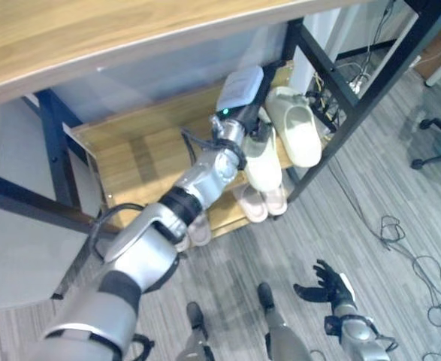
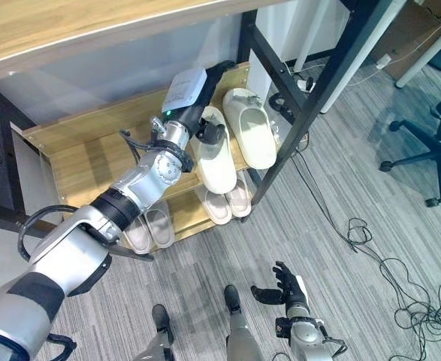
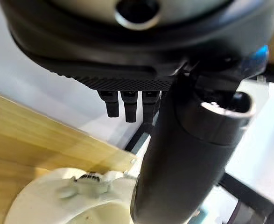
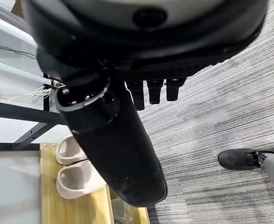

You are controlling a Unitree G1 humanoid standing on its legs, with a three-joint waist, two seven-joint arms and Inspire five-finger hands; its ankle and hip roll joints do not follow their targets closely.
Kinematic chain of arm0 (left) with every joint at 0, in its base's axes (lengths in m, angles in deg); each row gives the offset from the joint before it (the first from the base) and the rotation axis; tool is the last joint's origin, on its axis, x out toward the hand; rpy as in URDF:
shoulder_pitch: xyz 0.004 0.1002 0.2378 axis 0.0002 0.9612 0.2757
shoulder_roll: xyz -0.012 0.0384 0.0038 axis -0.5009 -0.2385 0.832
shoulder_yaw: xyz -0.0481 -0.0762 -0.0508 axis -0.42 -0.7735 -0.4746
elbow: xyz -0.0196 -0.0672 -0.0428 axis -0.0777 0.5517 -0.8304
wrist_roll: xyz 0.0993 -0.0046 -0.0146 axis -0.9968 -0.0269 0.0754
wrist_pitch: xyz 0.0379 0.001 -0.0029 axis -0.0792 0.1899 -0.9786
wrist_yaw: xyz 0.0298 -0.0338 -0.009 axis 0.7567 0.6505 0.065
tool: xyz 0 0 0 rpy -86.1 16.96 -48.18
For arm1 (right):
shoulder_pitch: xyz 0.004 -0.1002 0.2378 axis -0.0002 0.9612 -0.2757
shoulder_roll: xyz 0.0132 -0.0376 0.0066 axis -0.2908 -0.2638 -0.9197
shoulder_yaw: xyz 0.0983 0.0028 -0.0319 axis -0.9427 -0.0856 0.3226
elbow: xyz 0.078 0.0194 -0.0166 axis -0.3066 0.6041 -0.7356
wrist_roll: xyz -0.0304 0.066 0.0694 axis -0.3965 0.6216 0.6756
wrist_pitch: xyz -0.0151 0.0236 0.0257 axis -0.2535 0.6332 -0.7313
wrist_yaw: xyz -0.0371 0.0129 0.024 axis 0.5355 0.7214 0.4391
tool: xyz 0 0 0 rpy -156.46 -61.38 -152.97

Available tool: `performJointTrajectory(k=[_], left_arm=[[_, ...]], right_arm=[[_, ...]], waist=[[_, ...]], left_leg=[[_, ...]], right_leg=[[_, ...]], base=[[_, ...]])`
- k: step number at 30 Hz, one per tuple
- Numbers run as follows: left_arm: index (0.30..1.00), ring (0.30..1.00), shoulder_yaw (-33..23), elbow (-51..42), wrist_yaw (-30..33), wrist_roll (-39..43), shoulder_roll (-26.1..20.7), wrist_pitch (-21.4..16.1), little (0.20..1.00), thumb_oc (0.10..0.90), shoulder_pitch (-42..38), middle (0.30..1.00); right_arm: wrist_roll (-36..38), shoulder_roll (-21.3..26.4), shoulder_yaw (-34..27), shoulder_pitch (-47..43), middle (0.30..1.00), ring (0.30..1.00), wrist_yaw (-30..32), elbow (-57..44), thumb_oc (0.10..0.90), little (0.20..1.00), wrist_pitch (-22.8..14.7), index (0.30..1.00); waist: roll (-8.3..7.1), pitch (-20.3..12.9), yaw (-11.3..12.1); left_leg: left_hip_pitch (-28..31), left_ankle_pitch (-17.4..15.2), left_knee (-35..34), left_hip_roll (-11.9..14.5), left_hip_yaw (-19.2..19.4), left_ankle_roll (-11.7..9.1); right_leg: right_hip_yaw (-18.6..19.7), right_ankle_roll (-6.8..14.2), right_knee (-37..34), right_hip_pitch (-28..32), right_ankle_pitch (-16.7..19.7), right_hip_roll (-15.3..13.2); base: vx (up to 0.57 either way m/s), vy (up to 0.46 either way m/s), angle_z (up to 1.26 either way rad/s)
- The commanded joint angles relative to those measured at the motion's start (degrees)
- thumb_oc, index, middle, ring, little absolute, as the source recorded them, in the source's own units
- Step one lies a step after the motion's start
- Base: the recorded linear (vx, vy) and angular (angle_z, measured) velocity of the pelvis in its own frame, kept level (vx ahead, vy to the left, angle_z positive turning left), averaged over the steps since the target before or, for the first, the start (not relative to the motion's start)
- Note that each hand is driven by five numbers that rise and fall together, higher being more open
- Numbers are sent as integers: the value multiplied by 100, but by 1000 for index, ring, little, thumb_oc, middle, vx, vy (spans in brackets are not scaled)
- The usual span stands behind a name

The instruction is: Arrange the slippers neatly on the shoe rack.

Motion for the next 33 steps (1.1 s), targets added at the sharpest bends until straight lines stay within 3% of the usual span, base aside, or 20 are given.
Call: performJointTrajectory(k=[1, 8, 12, 16, 20, 24, 33], left_arm=[[900, 900, -502, 179, 82, 683, 325, -608, 900, 800, -925, 900], [900, 900, -414, 138, -124, 849, 376, -615, 900, 800, -848, 900], [900, 900, -506, -645, 56, 503, -39, -663, 900, 800, -548, 900], [900, 900, -857, -1798, 207, -84, -823, -727, 900, 800, 524, 900], [900, 900, -941, -2102, 122, -402, -962, -682, 900, 800, 934, 900], [900, 900, -958, -2269, 205, -868, -980, -686, 900, 800, 1284, 900], [900, 900, -799, -2234, 48, -1356, -481, -623, 900, 800, 1660, 900]], right_arm=[[216, 321, -296, -40, 900, 900, 42, -276, 800, 900, -202, 900], [237, 290, -292, -185, 900, 900, 35, -206, 800, 900, -120, 900], [262, 201, -365, -172, 900, 900, 58, -226, 800, 900, -140, 900], [251, 32, -426, -189, 900, 900, 71, -223, 800, 900, -121, 900], [207, -37, -441, -264, 900, 900, 109, -141, 800, 900, -73, 900], [187, -116, -433, -259, 900, 900, 121, -70, 800, 900, -90, 900], [111, -100, -435, -176, 900, 900, 224, -174, 800, 900, -148, 900]], waist=[[211, -82, 139], [270, -49, 198], [282, -65, 273], [244, -139, 420], [216, -144, 476], [195, -140, 514], [137, -132, 521]], left_leg=[[247, -541, -36, -35, -358, -27], [296, -535, -36, -61, -356, -9], [382, -550, -36, -70, -373, -7], [608, -601, -36, -111, -405, -10], [724, -626, -36, -142, -436, -7], [771, -634, -36, -156, -460, -6], [616, -594, -36, -154, -511, 16]], right_leg=[[-792, 56, 147, 202, -728, 182], [-794, 63, 146, 238, -721, 163], [-820, 67, 170, 341, -752, 159], [-888, 69, 205, 620, -838, 153], [-941, 64, 193, 771, -864, 145], [-983, 60, 187, 843, -872, 134], [-982, 51, 110, 711, -781, 128]], base=[[-10, 12, 6], [-14, 8, 5], [0, 0, 0], [45, 2, 2], [29, 7, 8], [-1, 7, 8], [-12, 1, 2]])
